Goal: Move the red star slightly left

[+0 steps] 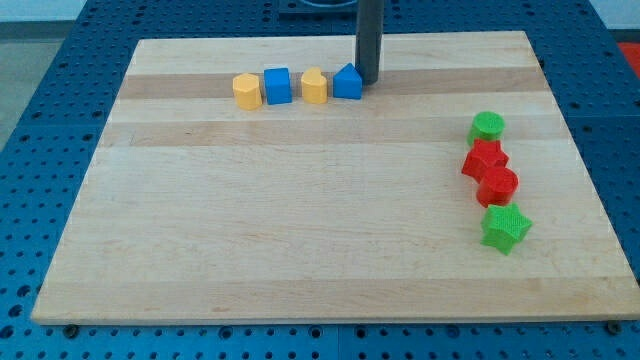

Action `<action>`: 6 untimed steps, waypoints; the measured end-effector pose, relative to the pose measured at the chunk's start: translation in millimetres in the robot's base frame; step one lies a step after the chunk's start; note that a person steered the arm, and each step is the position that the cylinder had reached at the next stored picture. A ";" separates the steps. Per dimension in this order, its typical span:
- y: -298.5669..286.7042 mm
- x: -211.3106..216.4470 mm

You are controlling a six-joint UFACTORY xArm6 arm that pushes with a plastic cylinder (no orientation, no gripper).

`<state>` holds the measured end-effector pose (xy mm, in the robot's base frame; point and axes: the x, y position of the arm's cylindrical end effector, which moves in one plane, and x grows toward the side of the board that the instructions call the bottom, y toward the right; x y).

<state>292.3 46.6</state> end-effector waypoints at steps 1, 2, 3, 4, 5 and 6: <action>0.0 8.3; 0.0 22.1; 1.5 27.9; 23.2 11.7; 81.7 -8.9; 137.1 -12.1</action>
<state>280.3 183.7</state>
